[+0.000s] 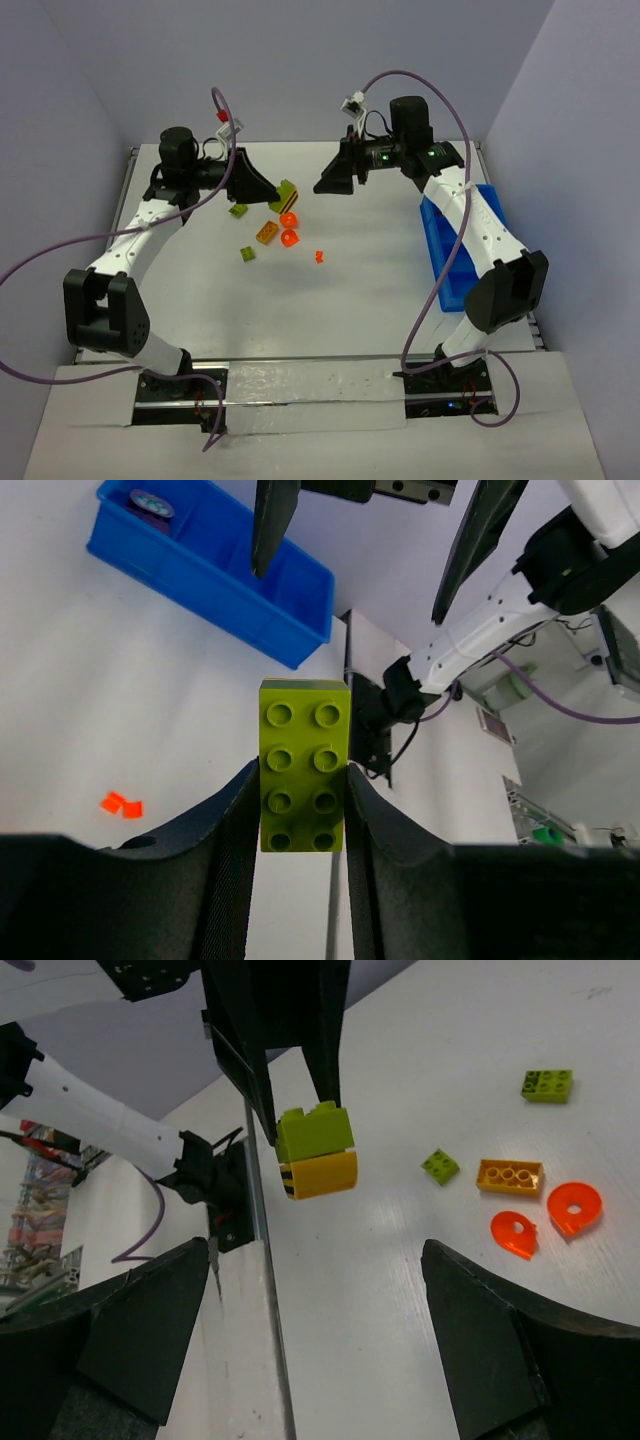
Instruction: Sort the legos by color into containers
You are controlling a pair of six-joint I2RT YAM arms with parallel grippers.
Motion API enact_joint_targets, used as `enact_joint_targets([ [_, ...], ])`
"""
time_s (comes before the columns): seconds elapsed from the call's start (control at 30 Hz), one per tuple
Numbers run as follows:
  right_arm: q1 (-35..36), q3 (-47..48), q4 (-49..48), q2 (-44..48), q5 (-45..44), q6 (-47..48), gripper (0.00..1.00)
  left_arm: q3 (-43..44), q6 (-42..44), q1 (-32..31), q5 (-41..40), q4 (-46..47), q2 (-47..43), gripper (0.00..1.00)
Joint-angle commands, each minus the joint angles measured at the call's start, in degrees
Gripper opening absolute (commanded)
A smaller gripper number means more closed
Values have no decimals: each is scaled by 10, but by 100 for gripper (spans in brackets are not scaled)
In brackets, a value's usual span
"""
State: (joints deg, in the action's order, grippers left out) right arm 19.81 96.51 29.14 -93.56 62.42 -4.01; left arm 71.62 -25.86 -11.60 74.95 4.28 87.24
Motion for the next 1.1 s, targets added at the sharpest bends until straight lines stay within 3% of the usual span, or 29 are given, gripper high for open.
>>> enact_joint_targets([
  [0.0, 25, 29, -30, 10, 17, -13, 92, 0, -93, -19, 38, 118, -24, 0],
  [0.5, 71, 47, 33, -35, 38, 26, 77, -8, -123, -35, 17, 161, -23, 0],
  [0.63, 75, 47, 47, -40, 34, 34, 67, -3, -125, -36, 18, 163, -20, 0],
  [0.8, 75, 45, 34, -39, 32, 32, 47, -7, -124, -38, 18, 163, -20, 0],
  [0.93, 75, 44, 32, -36, 41, 33, 21, -6, -105, -38, 14, 142, -20, 0],
  [1.0, 75, 40, 36, -31, 38, 38, 2, -4, -93, -37, 10, 124, -22, 0],
  [1.07, 75, 31, 43, -26, 33, 55, 0, -2, -87, -32, 8, 120, -23, 0],
])
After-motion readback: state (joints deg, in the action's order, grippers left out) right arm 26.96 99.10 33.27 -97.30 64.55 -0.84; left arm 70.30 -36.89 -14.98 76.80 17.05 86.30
